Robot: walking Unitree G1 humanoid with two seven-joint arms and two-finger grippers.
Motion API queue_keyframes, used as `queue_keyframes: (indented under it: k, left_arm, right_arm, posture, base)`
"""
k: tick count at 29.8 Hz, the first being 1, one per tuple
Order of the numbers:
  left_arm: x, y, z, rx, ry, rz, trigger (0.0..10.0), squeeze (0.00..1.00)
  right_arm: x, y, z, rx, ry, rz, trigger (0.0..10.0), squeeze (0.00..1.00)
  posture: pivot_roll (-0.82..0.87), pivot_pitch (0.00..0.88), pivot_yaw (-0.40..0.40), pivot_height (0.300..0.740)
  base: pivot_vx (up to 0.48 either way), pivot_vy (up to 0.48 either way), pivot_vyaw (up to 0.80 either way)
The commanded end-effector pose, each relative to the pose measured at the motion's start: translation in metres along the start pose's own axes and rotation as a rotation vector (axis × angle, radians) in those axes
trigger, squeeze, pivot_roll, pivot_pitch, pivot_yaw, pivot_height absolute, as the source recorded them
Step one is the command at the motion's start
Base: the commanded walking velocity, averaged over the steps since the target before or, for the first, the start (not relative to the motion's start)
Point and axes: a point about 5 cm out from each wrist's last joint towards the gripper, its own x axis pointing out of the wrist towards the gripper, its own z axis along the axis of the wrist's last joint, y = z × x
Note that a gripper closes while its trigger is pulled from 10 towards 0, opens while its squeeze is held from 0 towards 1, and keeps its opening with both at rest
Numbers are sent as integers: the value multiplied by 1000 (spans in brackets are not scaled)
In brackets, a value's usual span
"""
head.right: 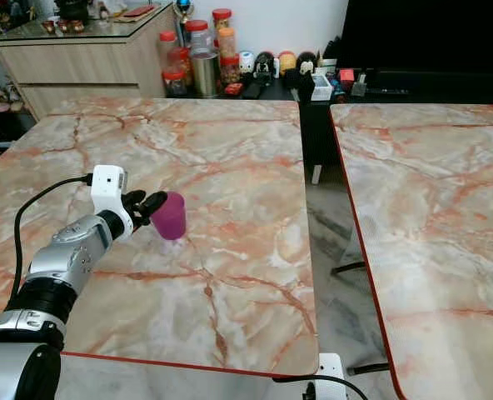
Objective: Setting the table
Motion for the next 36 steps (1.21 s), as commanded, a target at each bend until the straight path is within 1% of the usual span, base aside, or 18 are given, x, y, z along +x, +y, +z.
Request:
queue_keyframes:
  k: [1, 9, 11, 20, 21, 22, 23, 24, 25, 27, 36]
  left_arm:
    - [0, 4, -4, 10, 35, 18, 10000, 0]
    - [0, 2, -8, 13, 65, -2, 10000, 0]
    - [0, 0, -12, 17, 89, -12, 10000, 0]
    - [1, -1, -14, 8, 101, -4, 10000, 0]
    - [0, 0, -14, 4, 102, -2, 9059, 0]
    - [0, 0, -13, 3, 102, -2, 9059, 0]
    - [0, 2, -13, -1, 101, 6, 1608, 0]
    - [0, 2, -13, -2, 101, 9, 1608, 0]
    - [-1, 3, -12, -1, 102, 13, 0, 0]
    - [-1, 5, -12, -8, 101, 26, 0, 0]
    - [-1, 5, -12, -1, 104, 18, 0, 0]
  right_arm:
    - [0, 2, 3, 19, -5, -4, 10000, 0]
    - [0, 2, 2, 26, -4, -6, 10000, 0]
    - [0, 3, 2, 27, -3, -5, 10000, 0]
    - [0, 3, 2, 26, -5, -5, 10000, 0]
    - [0, 3, 2, 26, -5, -5, 10000, 0]
    - [0, 3, 2, 26, -5, -5, 10000, 0]
    - [0, 3, 2, 27, -5, -4, 10000, 0]
    - [0, 3, 2, 27, -5, -4, 10000, 0]
    - [0, 4, 2, 26, -5, -3, 10000, 0]
    - [0, 4, 2, 28, -5, -3, 10000, 0]
    - [0, 4, 3, 27, -6, -2, 10000, 0]
  posture:
    - [33, 0, 54, 740]
    - [32, 0, 55, 740]
    - [33, 0, 58, 740]
    - [34, 0, 58, 740]
    - [36, 0, 57, 740]
    - [36, 0, 57, 740]
    - [37, 0, 56, 740]
    - [37, 0, 56, 740]
    - [37, 0, 56, 740]
    - [38, 0, 57, 740]
    - [39, 0, 56, 740]
  base:
    - [0, 0, 0]
    - [0, 0, 0]
    - [0, 0, 0]
    - [0, 0, 0]
    - [0, 0, 0]
    - [0, 0, 0]
    - [0, 0, 0]
    - [0, 0, 0]
    - [0, 0, 0]
    - [0, 0, 0]
    - [0, 0, 0]
